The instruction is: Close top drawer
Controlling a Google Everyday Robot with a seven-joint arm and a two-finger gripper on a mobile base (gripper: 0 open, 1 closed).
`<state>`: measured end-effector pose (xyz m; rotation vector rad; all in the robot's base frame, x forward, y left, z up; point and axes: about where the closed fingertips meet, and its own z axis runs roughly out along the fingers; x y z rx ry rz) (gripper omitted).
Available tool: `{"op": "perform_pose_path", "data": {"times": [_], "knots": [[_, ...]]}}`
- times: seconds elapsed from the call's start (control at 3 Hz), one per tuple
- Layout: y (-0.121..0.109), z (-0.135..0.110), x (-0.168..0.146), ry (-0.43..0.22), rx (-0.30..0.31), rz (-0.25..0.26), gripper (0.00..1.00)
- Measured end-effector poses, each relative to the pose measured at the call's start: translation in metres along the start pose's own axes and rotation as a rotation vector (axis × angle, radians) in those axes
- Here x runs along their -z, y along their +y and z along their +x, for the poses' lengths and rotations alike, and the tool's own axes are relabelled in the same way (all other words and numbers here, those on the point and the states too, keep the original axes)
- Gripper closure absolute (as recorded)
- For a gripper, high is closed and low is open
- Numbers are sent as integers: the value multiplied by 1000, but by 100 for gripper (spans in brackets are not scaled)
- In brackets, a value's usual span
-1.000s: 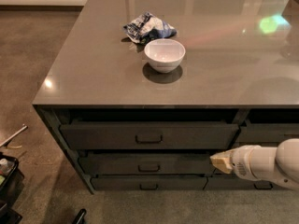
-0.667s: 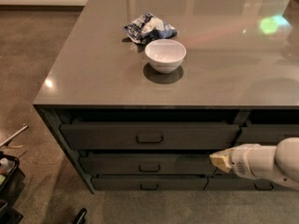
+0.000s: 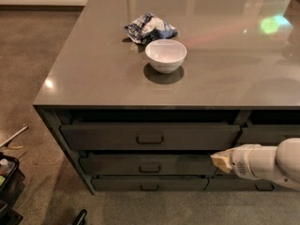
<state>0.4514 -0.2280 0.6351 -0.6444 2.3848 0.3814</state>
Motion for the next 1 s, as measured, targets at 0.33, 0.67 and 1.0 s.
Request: {"op": "perform_pose_path", "data": {"times": [0.33, 0.67, 1.0], "knots": [[0, 0, 0, 0, 0, 0, 12], [0, 0, 0, 0, 0, 0, 0], [0, 0, 0, 0, 0, 0, 0]]}}
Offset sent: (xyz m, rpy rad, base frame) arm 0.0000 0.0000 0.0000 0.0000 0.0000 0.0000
